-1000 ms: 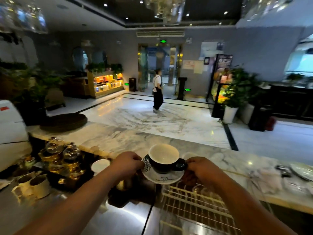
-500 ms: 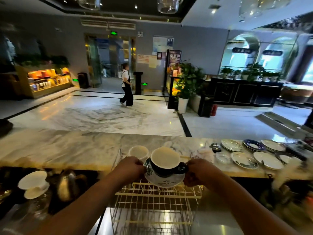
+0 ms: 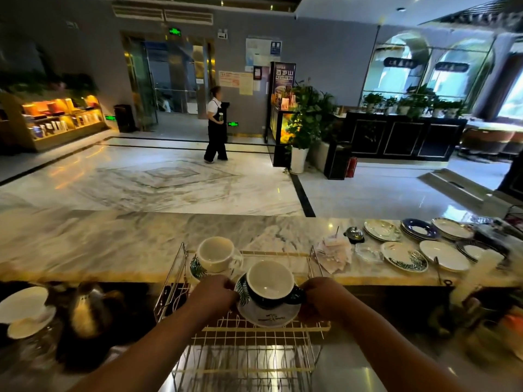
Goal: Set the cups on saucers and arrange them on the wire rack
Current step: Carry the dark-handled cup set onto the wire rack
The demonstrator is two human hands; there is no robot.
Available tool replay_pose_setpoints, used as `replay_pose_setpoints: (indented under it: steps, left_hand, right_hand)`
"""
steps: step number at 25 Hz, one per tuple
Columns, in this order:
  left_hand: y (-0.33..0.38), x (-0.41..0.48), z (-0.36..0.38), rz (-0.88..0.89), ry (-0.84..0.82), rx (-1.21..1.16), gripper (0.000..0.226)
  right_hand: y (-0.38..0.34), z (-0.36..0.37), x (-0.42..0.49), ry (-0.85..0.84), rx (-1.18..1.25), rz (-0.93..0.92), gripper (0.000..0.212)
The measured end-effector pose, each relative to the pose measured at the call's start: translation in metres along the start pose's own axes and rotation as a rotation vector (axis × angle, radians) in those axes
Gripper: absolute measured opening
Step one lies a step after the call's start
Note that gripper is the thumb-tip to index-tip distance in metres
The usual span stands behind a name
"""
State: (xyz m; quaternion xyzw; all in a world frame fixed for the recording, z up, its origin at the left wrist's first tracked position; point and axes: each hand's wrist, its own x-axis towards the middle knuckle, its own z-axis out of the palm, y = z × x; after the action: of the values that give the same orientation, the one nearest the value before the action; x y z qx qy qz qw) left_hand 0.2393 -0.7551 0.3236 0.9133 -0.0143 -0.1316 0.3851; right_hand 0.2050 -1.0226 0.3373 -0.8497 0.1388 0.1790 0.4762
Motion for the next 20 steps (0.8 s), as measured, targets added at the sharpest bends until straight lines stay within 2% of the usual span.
replay_pose_setpoints:
  steps: [9,20]
  left_hand:
    - [-0.022,0.026,0.008,-0.044,0.011,0.011,0.007]
    - [-0.031,0.036,0.021,-0.07,0.017,-0.025,0.007]
  right_hand:
    - [0.0,0.015,0.033,-0.007,0.066,0.038,0.019]
    - [0.011,0.02,0.051,0.027,0.027,0.055,0.016]
